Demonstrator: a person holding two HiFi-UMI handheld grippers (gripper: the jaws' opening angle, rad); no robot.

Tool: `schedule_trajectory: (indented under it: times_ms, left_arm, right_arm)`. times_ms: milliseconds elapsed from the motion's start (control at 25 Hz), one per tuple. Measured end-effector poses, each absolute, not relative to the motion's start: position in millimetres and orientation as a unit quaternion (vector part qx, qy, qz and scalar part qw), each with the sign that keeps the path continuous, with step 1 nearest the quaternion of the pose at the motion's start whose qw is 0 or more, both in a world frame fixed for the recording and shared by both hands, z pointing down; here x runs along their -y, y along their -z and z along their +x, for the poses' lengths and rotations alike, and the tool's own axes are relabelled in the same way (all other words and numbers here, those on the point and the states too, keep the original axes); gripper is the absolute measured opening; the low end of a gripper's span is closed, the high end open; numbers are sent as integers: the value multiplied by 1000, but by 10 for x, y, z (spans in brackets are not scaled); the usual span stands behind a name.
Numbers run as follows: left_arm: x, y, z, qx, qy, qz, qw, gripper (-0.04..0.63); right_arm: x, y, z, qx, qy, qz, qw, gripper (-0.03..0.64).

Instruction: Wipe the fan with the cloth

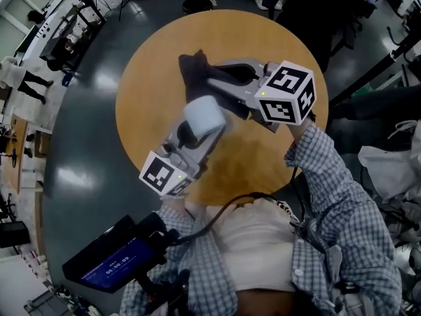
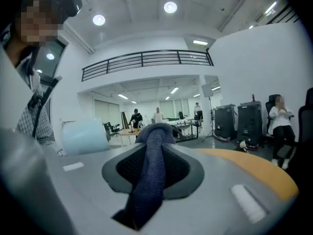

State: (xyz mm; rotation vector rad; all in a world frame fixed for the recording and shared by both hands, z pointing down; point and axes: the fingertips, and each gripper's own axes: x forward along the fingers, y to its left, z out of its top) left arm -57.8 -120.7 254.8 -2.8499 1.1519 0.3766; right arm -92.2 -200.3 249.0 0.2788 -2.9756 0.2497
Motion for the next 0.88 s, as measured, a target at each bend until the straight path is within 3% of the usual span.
schedule_trajectory:
  times_ms: [440,880]
  left_arm:
    - [1165,-2579,-583,-372,-128,-919,9,147]
    - [1367,-3188,-367,-365,-104,-925,-28,147]
  right_arm:
    - [1992,-3630,-372,955,-179,194,137,91]
    - [2139,-4248,405,909,-254,314,105,91]
